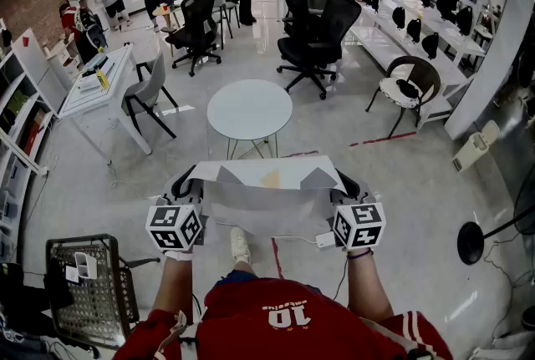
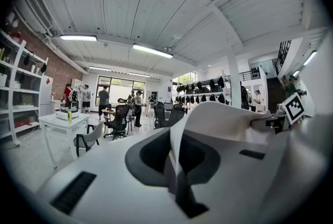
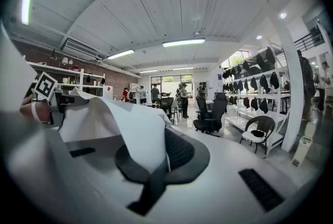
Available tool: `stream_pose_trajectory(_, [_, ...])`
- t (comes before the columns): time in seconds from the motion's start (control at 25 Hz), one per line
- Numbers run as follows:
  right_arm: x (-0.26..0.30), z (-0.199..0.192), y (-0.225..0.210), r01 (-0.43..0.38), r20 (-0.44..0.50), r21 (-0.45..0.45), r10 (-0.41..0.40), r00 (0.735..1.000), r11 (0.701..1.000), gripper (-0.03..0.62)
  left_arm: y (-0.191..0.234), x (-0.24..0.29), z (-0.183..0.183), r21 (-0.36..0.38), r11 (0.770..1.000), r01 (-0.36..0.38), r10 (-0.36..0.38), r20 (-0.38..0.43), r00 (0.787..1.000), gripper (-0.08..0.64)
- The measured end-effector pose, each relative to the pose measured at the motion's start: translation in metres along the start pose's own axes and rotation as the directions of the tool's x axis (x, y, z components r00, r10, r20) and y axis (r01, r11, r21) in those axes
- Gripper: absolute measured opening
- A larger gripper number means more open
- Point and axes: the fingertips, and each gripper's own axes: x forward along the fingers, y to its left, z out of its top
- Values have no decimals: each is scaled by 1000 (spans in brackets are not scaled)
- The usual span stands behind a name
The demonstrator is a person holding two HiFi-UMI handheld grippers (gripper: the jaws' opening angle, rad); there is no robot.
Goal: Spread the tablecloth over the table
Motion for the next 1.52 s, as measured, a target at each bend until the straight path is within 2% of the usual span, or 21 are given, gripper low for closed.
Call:
stream_pose_trajectory(1.0, [-9,5,-5,23,45,-18,-22,999,1000,15,-8,6,6,3,1000,20,-20,15,1000,11])
stream_pose_trajectory(1.52, [-4,4,-1,-12,59,22,11,998,1000,15,-5,4,13,23,1000,13,-14,21,1000,9])
